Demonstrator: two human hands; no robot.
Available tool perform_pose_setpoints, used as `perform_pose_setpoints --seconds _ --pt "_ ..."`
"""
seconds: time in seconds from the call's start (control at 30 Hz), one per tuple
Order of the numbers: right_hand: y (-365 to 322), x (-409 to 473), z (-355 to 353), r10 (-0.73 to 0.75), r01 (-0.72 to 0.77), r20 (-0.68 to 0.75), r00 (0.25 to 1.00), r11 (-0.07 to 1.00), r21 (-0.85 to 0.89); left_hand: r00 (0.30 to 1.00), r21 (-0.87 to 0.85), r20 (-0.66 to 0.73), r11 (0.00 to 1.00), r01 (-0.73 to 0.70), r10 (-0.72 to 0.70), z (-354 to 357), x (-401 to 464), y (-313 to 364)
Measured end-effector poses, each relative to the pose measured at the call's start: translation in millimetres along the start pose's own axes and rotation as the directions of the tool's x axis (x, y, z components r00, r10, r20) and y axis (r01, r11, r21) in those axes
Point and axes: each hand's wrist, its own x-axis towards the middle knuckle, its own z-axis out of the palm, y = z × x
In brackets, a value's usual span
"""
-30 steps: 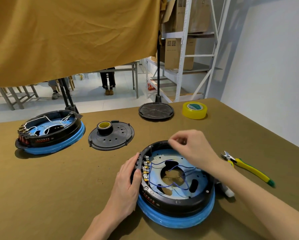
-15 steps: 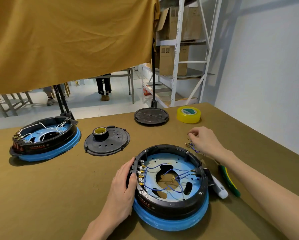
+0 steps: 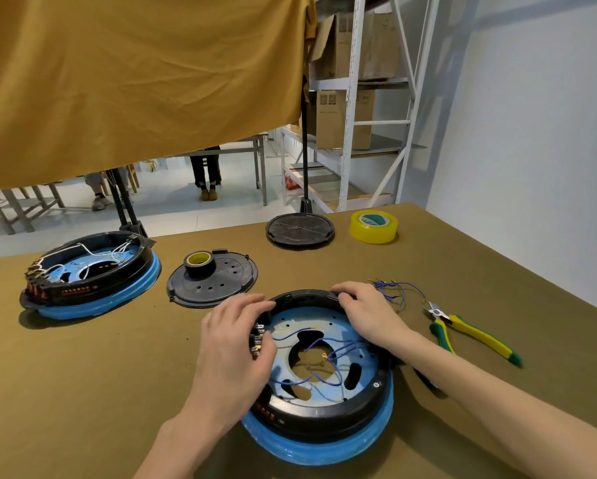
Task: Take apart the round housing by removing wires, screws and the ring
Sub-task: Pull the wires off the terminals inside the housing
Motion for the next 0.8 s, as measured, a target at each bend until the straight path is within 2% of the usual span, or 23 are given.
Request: perform_pose_setpoints --seconds 0.07,0.13,0.2,0.27,0.4,0.57,0.7,0.73,0.8 --pt "-5.7 6.7 1.5 0.107 -0.113 0.046 0.993 0.982 0.152 0.99 -0.008 0.084 0.993 -0.116 0.116 -4.7 11.8 13.3" --pt "-8.9 10.2 0.7 0.158 -0.186 0.128 0.979 0.949 0.254 0.946 -0.081 0.3 0.991 -0.106 0.125 0.1 21.2 27.4" --pt "-8.3 10.1 1.0 0.127 -0.174 0.177 0.976 0.943 0.284 0.889 -0.042 0.44 0.992 -0.123 0.128 15.7 29.8 34.9" --pt "-5.1 7.3 3.2 0.075 -0.127 0.176 0.982 0.943 0.308 0.854 0.016 0.507 0.989 -0.149 0.121 30.5 37.3 40.8" --pt "0.7 6.4 8.2 0.017 -0.06 0.129 0.992 0.938 0.341 0.846 0.023 0.509 0.98 -0.198 0.159 45.1 43.7 40.0" --pt "2.9 10.1 7.7 0.009 -0.063 0.15 0.989 0.93 0.361 0.88 -0.073 0.456 0.991 -0.109 0.13 48.4 41.3 36.0" --pt "4.9 10.7 9.1 0.003 -0.055 0.144 0.99 0.932 0.358 0.873 -0.116 0.484 0.993 -0.009 0.064 51.0 41.2 30.4" --pt "5.5 10.8 9.5 -0.002 -0.05 0.143 0.99 0.931 0.362 0.871 -0.128 0.486 0.992 -0.011 0.073 51.2 41.4 29.7" --pt "6.7 10.8 10.3 -0.016 -0.033 0.137 0.99 0.935 0.354 0.878 -0.082 0.459 0.991 -0.107 0.132 53.1 40.8 29.4"
